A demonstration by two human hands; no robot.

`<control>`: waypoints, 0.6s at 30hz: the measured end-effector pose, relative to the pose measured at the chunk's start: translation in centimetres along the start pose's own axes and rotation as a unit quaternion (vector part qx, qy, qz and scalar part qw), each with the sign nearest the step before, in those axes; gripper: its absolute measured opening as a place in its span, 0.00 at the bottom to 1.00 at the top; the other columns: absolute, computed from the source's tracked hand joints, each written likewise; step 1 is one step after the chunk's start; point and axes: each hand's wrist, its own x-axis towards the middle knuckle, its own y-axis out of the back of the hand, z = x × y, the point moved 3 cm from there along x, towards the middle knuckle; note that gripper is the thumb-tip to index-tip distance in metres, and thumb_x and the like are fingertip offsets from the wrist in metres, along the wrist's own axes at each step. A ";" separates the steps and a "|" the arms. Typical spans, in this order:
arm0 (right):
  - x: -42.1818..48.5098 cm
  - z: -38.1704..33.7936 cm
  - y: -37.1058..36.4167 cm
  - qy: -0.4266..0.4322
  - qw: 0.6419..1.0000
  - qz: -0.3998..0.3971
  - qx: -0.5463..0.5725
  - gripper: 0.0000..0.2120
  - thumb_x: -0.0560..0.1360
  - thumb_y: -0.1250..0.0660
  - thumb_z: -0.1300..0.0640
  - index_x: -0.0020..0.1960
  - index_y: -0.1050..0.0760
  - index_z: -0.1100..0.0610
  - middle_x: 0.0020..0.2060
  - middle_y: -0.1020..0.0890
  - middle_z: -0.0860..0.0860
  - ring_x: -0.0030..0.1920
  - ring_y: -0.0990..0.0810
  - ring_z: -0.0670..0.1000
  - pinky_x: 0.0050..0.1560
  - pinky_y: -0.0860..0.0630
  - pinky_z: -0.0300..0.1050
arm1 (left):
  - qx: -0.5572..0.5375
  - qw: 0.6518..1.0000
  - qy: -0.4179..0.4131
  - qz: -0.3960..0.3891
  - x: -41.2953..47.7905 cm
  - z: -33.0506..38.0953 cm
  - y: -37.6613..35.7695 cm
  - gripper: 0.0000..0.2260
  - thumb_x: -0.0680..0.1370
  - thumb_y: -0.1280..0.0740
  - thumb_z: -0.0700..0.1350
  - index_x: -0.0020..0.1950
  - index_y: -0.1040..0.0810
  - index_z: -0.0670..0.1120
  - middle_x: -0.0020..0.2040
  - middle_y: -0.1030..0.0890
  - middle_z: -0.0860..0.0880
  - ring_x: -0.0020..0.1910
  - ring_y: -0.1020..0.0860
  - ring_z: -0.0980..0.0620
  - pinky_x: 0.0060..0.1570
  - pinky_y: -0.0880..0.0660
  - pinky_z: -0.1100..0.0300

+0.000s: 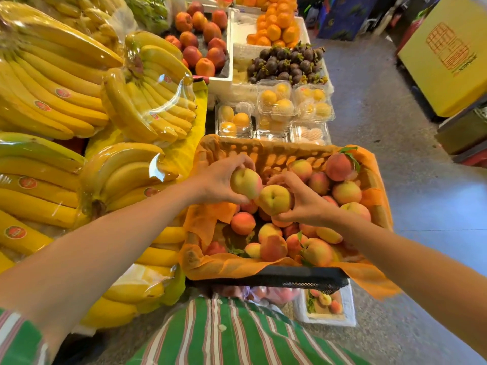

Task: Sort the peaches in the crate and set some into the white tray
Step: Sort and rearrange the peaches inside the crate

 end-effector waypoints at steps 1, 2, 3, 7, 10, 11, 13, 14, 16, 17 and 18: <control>-0.4 0.2 0.1 -0.014 1.000 0.000 -0.002 0.32 0.63 0.22 0.55 0.63 0.32 0.50 0.59 0.28 0.50 0.62 0.27 0.49 0.59 0.24 0.50 | -0.002 1.000 0.004 -0.015 0.2 0.2 -0.2 0.31 0.66 0.21 0.51 0.63 0.32 0.53 0.57 0.27 0.52 0.52 0.28 0.54 0.43 0.33 0.72; -0.8 0.5 0.3 -0.026 0.999 -0.006 -0.019 0.32 0.63 0.22 0.55 0.62 0.32 0.50 0.58 0.27 0.49 0.60 0.26 0.48 0.58 0.23 0.51 | -0.002 0.999 0.008 -0.032 0.4 0.3 -0.5 0.31 0.66 0.21 0.51 0.63 0.31 0.53 0.58 0.28 0.52 0.53 0.29 0.54 0.45 0.32 0.70; -1.1 0.7 0.3 -0.033 0.998 -0.017 -0.047 0.31 0.63 0.21 0.54 0.62 0.32 0.51 0.57 0.27 0.48 0.59 0.26 0.47 0.57 0.23 0.49 | 0.001 0.999 0.012 -0.052 0.5 0.3 -0.8 0.30 0.66 0.21 0.52 0.63 0.31 0.53 0.58 0.28 0.52 0.54 0.29 0.53 0.49 0.29 0.65; -2.0 1.7 -0.4 -0.038 0.984 -0.070 -0.162 0.30 0.64 0.22 0.46 0.62 0.30 0.50 0.57 0.26 0.46 0.56 0.28 0.47 0.57 0.28 0.44 | 0.073 0.987 0.041 -0.136 1.5 -0.3 -2.9 0.30 0.65 0.22 0.54 0.64 0.30 0.55 0.60 0.27 0.50 0.57 0.29 0.50 0.57 0.28 0.51; -2.1 2.3 -1.3 -0.047 0.967 -0.088 -0.233 0.31 0.65 0.25 0.41 0.64 0.30 0.49 0.59 0.24 0.47 0.57 0.28 0.49 0.57 0.28 0.48 | 0.134 0.974 0.062 -0.173 2.2 -0.4 -4.6 0.31 0.66 0.23 0.54 0.66 0.30 0.54 0.58 0.27 0.47 0.57 0.28 0.46 0.56 0.28 0.49; -1.9 2.5 -1.3 -0.055 0.965 -0.084 -0.240 0.32 0.65 0.25 0.41 0.64 0.29 0.50 0.60 0.24 0.48 0.58 0.27 0.50 0.58 0.28 0.49 | 0.153 0.970 0.069 -0.178 2.5 -0.4 -5.0 0.31 0.67 0.23 0.54 0.67 0.31 0.53 0.58 0.28 0.46 0.57 0.28 0.44 0.56 0.28 0.49; -1.6 2.7 -1.3 -0.067 0.963 -0.076 -0.250 0.33 0.65 0.25 0.40 0.66 0.29 0.52 0.60 0.24 0.51 0.59 0.26 0.52 0.59 0.27 0.51 | 0.183 0.962 0.083 -0.185 3.0 -0.3 -5.9 0.31 0.68 0.24 0.54 0.68 0.31 0.51 0.59 0.29 0.44 0.58 0.29 0.43 0.55 0.28 0.50; -1.5 2.9 -1.3 -0.072 0.961 -0.076 -0.256 0.34 0.66 0.26 0.40 0.66 0.30 0.52 0.60 0.24 0.52 0.59 0.26 0.53 0.59 0.27 0.52 | 0.198 0.958 0.087 -0.189 3.3 -0.2 -6.3 0.30 0.69 0.24 0.54 0.68 0.31 0.50 0.59 0.29 0.43 0.58 0.29 0.42 0.55 0.28 0.50; -1.2 2.8 -1.5 -0.074 0.956 -0.088 -0.270 0.34 0.66 0.26 0.40 0.67 0.30 0.54 0.59 0.25 0.53 0.58 0.26 0.54 0.58 0.27 0.52 | 0.231 0.947 0.092 -0.202 3.8 -0.3 -7.1 0.28 0.70 0.26 0.55 0.65 0.30 0.47 0.59 0.28 0.42 0.58 0.28 0.42 0.54 0.29 0.51; -1.0 2.8 -1.5 -0.072 0.953 -0.095 -0.279 0.34 0.66 0.26 0.40 0.66 0.30 0.55 0.59 0.25 0.53 0.57 0.25 0.53 0.57 0.26 0.51 | 0.248 0.941 0.095 -0.212 3.9 -0.4 -7.5 0.27 0.70 0.26 0.56 0.63 0.29 0.45 0.58 0.27 0.42 0.57 0.27 0.42 0.52 0.29 0.52; -0.9 2.7 -1.5 -0.072 0.950 -0.101 -0.287 0.34 0.66 0.26 0.41 0.66 0.30 0.55 0.58 0.25 0.52 0.57 0.25 0.53 0.56 0.26 0.50 | 0.263 0.933 0.098 -0.225 4.0 -0.5 -7.7 0.25 0.71 0.27 0.55 0.61 0.28 0.44 0.58 0.25 0.42 0.56 0.26 0.43 0.50 0.28 0.52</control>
